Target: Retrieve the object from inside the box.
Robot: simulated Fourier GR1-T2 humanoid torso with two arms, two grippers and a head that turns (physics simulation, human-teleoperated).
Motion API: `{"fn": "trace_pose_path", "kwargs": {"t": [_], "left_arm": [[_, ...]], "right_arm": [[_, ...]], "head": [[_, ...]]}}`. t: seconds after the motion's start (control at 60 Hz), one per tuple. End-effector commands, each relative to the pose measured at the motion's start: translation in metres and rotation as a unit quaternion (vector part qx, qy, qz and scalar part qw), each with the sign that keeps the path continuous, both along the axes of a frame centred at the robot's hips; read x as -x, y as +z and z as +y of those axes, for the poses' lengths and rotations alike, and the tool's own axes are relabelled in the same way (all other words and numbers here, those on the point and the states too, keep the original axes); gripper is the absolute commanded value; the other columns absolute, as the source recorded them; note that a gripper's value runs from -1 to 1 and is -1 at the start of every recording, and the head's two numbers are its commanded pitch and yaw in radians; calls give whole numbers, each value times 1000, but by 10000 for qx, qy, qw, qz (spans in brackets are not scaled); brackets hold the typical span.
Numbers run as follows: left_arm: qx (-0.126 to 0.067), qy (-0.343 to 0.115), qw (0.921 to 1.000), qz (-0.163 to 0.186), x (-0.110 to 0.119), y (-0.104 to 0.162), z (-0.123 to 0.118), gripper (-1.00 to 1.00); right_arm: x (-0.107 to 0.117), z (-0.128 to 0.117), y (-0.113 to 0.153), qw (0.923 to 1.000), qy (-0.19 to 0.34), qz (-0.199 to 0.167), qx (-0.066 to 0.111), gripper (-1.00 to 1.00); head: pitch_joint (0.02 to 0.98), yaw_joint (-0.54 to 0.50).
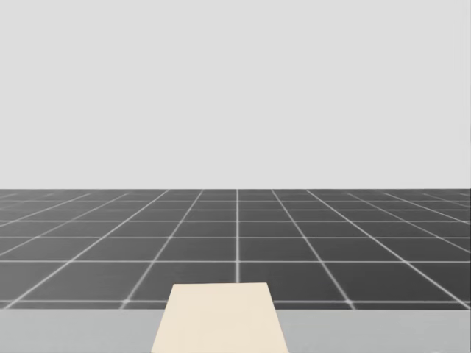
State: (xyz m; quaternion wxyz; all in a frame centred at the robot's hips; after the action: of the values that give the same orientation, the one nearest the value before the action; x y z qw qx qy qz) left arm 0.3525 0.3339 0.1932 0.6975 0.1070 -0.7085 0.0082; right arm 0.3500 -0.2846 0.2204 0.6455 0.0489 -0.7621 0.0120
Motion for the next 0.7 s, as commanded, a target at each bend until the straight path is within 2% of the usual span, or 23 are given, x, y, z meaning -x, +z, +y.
{"fn": "trace_pose_path", "kwargs": {"t": [0.017,0.067,0.117,0.15,0.167,0.217,0.233,0.267,0.3,0.317,0.35,0.383,0.417,0.433,0.45,0.5,0.517,0.55,0.567,0.583,0.617,0.633,0.7], "left_arm": [[-94,68,9999,-77,0,1,2,-1000],[-101,67,9999,-62,-1,1,2,-1000],[-119,48,9999,0,-1,0,3,-1000],[-143,-23,9998,137,-1,-1,4,-1000],[-172,-174,9993,294,-1,-4,5,-1000],[-187,-560,9962,641,0,-8,5,-1000],[-215,-641,9950,730,0,-10,5,-1000],[-477,-804,9912,938,0,-16,4,-1000],[-548,-1005,9873,1102,1,-19,1,-1000],[-566,-1202,9837,1214,3,-21,-3,-1000],[-622,-1341,9810,1253,4,-23,-7,-1000],[-761,-1639,9751,1288,8,-24,-14,-1000],[-793,-1937,9690,1312,12,-25,-20,-1000],[-904,-2181,9632,1283,16,-26,-25,-1000],[-948,-2258,9612,1267,17,-26,-27,-1000],[-1177,-2786,9460,1166,27,-28,-38,-1000],[-1185,-2868,9438,1138,28,-28,-40,-1000],[-1268,-3198,9332,1038,35,-28,-48,-1000],[-1279,-3284,9302,1023,36,-28,-50,-1000],[-1292,-3525,9216,984,42,-27,-56,-1000],[-1321,-3648,9167,955,44,-27,-60,-1000],[-1346,-3801,9107,901,48,-27,-66,-1000],[-1388,-4070,8988,856,55,-27,-77,-1000]], "right_arm": [[2,1,-2,9999,-126,-26,-5,-1000],[2,1,-2,10000,-62,15,-2,-1000],[1,1,-3,9999,26,52,99,-1000],[-1,1,-4,9998,43,60,172,-1000],[-1,0,-5,9995,58,68,291,-1000],[-2,0,-9,9988,288,202,349,-1000],[-2,0,-10,9984,352,243,370,-1000],[-3,1,-16,9959,594,455,515,-1000],[-2,3,-21,9927,808,615,651,-1000],[-1,6,-26,9892,1001,711,800,-1000],[0,9,-27,9870,1168,738,818,-1000],[4,16,-29,9823,1482,751,862,-1000],[7,21,-31,9775,1731,738,951,-1000],[11,28,-34,9710,2015,722,1065,-1000],[13,30,-34,9687,2103,718,1103,-1000],[22,43,-39,9547,2570,669,1344,-1000],[23,46,-39,9524,2648,659,1357,-1000],[29,54,-42,9431,2922,613,1462,-1000],[31,56,-42,9411,2974,591,1496,-1000],[35,62,-43,9347,3148,542,1562,-1000],[37,65,-44,9307,3251,527,1590,-1000],[41,70,-45,9247,3402,492,1638,-1000],[48,76,-45,9148,3656,435,1659,-1000]], "head": [[107,4],[107,4],[106,3],[105,4],[106,3],[105,2],[105,1],[104,1],[104,1],[104,1],[103,0],[101,-1],[101,-2],[102,-3],[102,-3],[102,-4],[102,-5],[101,-6],[101,-6],[100,-7],[100,-7],[100,-8],[99,-9]]}}
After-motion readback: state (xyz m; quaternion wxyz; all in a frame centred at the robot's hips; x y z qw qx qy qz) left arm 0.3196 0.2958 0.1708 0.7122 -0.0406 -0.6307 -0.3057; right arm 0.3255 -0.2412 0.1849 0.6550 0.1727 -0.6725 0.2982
